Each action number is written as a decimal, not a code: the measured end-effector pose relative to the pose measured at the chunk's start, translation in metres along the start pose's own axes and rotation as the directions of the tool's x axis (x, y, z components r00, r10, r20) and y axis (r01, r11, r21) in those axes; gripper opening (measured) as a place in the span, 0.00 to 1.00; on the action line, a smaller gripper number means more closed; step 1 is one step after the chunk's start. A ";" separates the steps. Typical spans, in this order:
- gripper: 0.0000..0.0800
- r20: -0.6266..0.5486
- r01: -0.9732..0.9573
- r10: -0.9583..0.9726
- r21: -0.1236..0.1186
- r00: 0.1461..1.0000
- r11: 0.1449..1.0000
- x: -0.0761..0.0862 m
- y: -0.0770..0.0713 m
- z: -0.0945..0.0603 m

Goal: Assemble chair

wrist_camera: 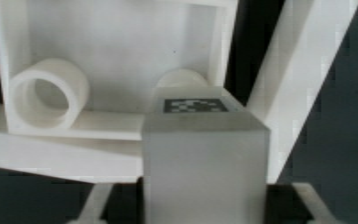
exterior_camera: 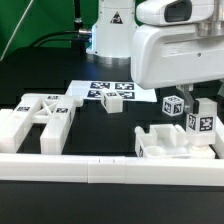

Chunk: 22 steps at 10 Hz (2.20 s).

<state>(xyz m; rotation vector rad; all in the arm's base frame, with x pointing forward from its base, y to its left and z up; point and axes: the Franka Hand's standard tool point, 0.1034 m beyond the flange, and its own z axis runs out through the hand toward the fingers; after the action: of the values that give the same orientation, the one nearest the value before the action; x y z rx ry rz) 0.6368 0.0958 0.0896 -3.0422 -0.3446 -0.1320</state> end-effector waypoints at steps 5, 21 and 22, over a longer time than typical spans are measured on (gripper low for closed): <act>0.36 -0.001 -0.333 0.333 0.016 0.943 0.943 0.000 -0.003 0.001; 0.69 0.040 -0.861 0.860 0.047 0.509 0.507 0.008 -0.025 -0.001; 0.79 0.030 -0.773 0.773 0.056 0.634 0.632 0.012 -0.031 -0.003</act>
Offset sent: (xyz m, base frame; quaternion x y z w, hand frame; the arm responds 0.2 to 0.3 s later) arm -0.0131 0.0052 -0.0098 0.0363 -0.0176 0.2412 0.9696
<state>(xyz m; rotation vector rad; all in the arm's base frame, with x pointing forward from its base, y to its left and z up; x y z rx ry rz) 0.6408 0.1284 0.0960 -2.8127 0.9593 -0.0519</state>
